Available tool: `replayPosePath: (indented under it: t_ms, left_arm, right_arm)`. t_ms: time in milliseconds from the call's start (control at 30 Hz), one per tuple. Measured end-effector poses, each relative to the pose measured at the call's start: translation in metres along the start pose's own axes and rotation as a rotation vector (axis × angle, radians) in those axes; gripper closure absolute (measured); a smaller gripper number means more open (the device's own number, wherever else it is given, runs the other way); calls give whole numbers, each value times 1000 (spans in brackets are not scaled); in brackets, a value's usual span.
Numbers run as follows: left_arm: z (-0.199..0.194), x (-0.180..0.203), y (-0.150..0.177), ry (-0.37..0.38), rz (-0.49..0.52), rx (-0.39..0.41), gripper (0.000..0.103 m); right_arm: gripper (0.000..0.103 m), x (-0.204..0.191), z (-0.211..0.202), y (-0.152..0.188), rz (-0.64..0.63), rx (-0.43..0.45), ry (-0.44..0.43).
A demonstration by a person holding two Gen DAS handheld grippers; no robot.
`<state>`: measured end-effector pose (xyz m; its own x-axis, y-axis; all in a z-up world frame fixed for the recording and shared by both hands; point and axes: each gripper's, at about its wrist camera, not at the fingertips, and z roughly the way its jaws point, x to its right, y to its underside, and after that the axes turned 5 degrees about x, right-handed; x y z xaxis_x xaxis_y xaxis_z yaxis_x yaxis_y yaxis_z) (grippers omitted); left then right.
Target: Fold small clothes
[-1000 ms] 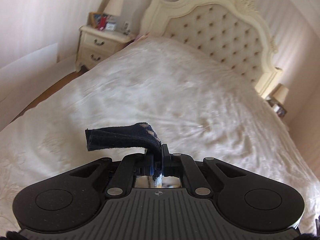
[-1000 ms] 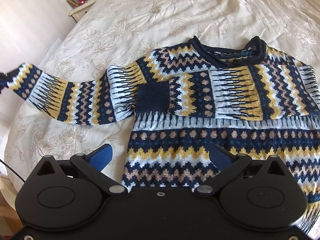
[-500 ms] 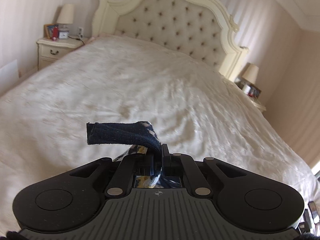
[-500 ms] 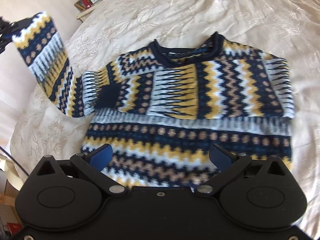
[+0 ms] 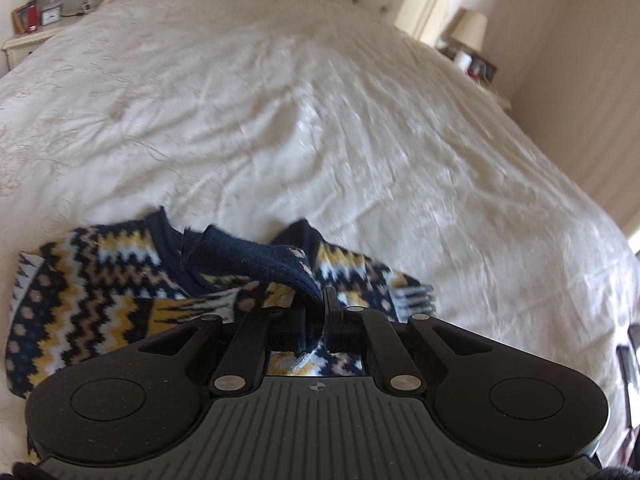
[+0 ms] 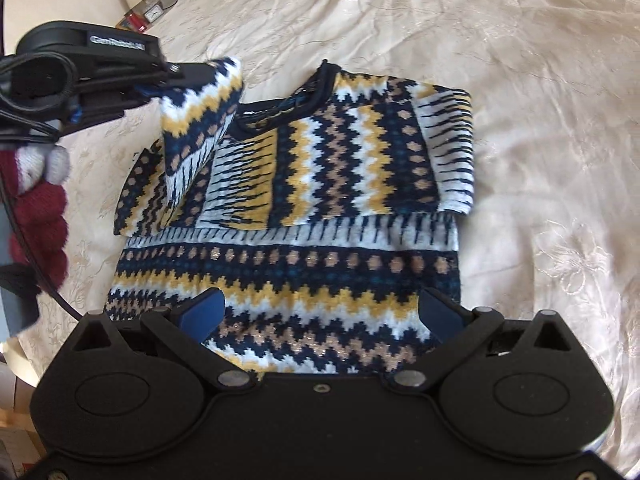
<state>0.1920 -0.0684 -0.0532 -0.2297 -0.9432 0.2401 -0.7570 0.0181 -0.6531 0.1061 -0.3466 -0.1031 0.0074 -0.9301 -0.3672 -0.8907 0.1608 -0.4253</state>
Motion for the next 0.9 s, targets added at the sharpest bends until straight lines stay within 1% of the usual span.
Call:
replayPosePath:
  t_ms: [100,133,167,200,267,367,500,733,900]
  left_arm:
    - [3,21,6,39,50,-30,89]
    - [2,23,7,53,68,-29,84]
    - [-1,25,8,65,86,-23,74]
    - [-5,26,9,77,107,-15,72]
    - [-10,28,11,92,148,-9,72]
    - [-16,18,14,95,180,-6,71]
    - [-23,-15,20,50,184,-27,70]
    - [-19,-102,26,-84,95,-99,70]
    - [-13,-153,24,-148,37,-112,70]
  right_arm:
    - [1,4,2,0,11,2,10]
    - [1,4,3,0,17,1,13]
    - [1,5,5,0,22,0,18]
    - [1,5,7,-1,26,0,23]
    - [1,3,11,-2,31,3,37]
    - [1,1,15,-7,45,13,59]
    - [1,-1,25,-18,48,21,84]
    - [1,5,42,-48,73,52,111]
    - [1,9,57,-69,55,55,120]
